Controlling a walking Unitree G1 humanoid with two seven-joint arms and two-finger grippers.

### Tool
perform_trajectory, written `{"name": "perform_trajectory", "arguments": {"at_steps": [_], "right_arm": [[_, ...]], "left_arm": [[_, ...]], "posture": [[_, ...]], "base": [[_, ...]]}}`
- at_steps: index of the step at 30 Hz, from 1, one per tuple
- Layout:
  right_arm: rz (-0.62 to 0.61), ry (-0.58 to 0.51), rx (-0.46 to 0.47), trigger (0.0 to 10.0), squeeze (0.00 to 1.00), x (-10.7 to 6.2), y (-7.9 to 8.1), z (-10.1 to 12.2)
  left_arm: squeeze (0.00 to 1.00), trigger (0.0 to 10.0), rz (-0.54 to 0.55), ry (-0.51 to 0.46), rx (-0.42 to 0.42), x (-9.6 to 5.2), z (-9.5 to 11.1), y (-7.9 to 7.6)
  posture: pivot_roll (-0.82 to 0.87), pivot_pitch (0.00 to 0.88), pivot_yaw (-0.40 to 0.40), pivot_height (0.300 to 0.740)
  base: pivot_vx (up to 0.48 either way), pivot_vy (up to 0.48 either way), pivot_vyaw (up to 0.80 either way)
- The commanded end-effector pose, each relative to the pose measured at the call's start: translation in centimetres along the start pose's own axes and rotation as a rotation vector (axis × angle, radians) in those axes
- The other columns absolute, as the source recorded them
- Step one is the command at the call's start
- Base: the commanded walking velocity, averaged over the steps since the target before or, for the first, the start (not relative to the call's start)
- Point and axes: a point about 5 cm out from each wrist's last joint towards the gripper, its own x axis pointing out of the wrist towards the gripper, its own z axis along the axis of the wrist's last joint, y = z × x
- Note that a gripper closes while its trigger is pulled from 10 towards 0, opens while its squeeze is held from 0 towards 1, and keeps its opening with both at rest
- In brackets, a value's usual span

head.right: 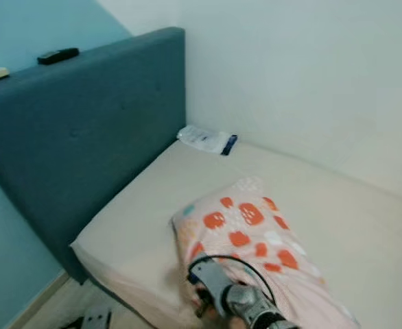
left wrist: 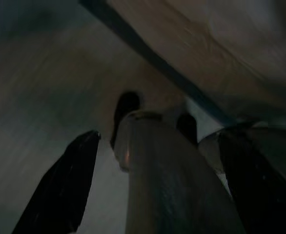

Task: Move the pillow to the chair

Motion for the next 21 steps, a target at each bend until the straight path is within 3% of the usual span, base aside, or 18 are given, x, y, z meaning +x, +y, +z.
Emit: {"name": "perform_trajectory", "arguments": {"at_steps": [1,10,21], "right_arm": [[0.073,-0.059,-0.040,10.0,0.00,0.5,0.9,1.4],[0.094,-0.087,-0.039,10.0,0.00,0.6,1.0,1.8],[0.178,-0.204,-0.070,10.0,0.00,1.0,1.6,4.7]], "left_arm": [[0.00,10.0,-0.003,0.049,0.015,-0.2,-1.2,0.0],[0.00,10.0,-0.003,0.055,0.028,-0.2,-1.4,-0.1],[0.00,10.0,0.001,0.037,0.017,-0.2,-1.1,-0.3]], "posture": [[-0.06,0.033,-0.050,0.740],[-0.06,0.038,-0.050,0.740],[-0.05,0.042,-0.051,0.740]], "base": [[0.000,0.000,0.77],[0.000,0.000,0.78],[0.000,0.000,0.78]]}}
